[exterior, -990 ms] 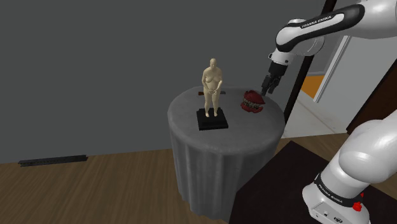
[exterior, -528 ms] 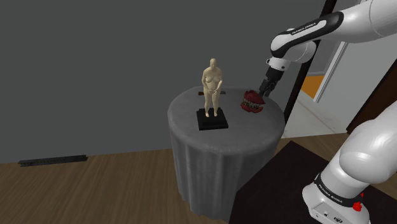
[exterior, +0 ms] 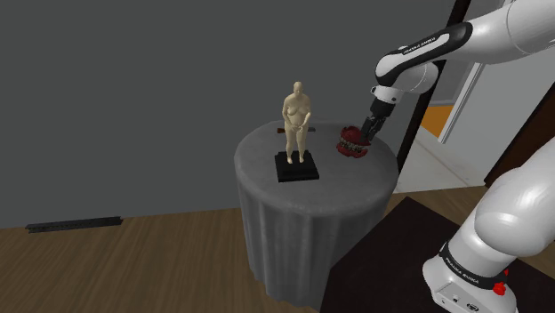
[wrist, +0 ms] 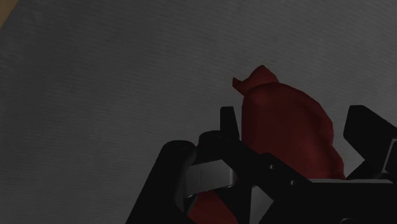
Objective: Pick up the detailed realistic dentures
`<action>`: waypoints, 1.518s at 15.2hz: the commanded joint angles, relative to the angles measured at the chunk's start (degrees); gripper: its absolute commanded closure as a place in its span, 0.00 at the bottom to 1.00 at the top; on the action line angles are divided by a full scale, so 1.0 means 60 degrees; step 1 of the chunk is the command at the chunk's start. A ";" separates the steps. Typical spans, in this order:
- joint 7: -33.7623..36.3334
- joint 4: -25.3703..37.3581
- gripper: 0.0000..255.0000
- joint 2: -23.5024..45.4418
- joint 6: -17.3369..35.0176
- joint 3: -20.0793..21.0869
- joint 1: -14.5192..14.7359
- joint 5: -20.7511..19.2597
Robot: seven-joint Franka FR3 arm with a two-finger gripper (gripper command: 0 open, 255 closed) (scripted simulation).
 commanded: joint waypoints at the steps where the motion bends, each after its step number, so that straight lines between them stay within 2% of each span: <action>1: 0.0000 -0.0006 1.00 0.0021 0.0021 0.0003 0.0004 0.0003; 6: 0.0005 -0.0037 1.00 -0.0007 0.0027 0.0004 -0.0001 -0.0010; 21: 0.0827 0.1136 1.00 -0.0853 -0.1804 0.0191 -0.0100 -0.0578; 23: 0.0834 0.1150 1.00 -0.0859 -0.1823 0.0193 -0.0100 -0.0582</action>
